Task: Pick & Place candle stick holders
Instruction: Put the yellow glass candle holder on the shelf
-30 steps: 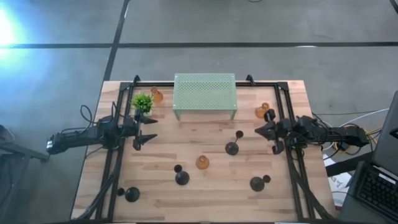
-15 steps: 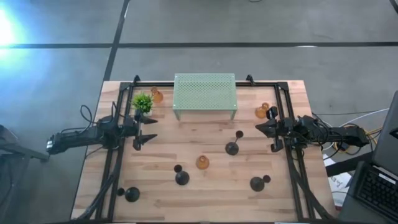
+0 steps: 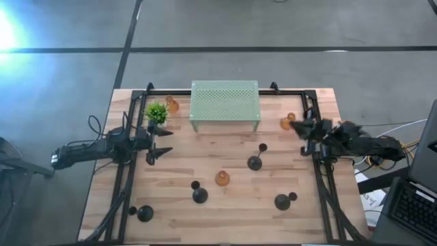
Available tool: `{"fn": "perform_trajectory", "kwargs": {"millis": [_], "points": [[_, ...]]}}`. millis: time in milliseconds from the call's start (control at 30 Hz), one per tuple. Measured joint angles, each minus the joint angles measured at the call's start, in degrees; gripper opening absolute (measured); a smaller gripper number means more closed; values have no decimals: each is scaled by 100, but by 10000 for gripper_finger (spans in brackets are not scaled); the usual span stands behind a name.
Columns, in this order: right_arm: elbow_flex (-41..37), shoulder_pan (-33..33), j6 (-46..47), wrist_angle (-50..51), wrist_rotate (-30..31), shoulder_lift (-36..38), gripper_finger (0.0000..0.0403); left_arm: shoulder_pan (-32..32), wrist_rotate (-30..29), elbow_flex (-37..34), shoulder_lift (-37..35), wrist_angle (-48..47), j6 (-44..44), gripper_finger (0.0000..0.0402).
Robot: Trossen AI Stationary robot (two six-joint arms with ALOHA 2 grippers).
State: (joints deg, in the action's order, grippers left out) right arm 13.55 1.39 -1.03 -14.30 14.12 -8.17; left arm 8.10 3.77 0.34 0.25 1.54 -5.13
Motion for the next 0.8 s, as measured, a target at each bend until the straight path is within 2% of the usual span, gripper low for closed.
{"fn": "perform_trajectory", "kwargs": {"millis": [100, 200, 267, 333, 467, 600, 700, 800], "points": [[1122, 2, 94, 1263, 967, -526, 8, 1, 0, 0, 0, 0, 13, 326], [2365, 2, 558, 3037, 2056, -1344, 8, 2, 0, 0, 0, 0, 13, 326], [3142, 4, 1127, 4371, 2712, -1980, 8, 0, 0, 0, 0, 2, 9, 326], [3862, 13, 1859, 5734, 3028, -2628, 8, 0, 0, 0, -1, 5, 7, 326], [4863, 17, 3737, 8062, 3085, -3686, 8, 0, -79, 0, 0, 45, 2, 326], [5066, 11, 5520, 9720, 2754, -4458, 8, 0, -109, 0, 0, 155, 4, 326], [4695, -5, 6272, 9874, 2335, -4767, 8, 0, -222, 0, 0, 185, -68, 326], [4100, -65, 6568, 9422, 1911, -4905, 8, 0, -332, 0, 0, 510, -118, 326]]}}
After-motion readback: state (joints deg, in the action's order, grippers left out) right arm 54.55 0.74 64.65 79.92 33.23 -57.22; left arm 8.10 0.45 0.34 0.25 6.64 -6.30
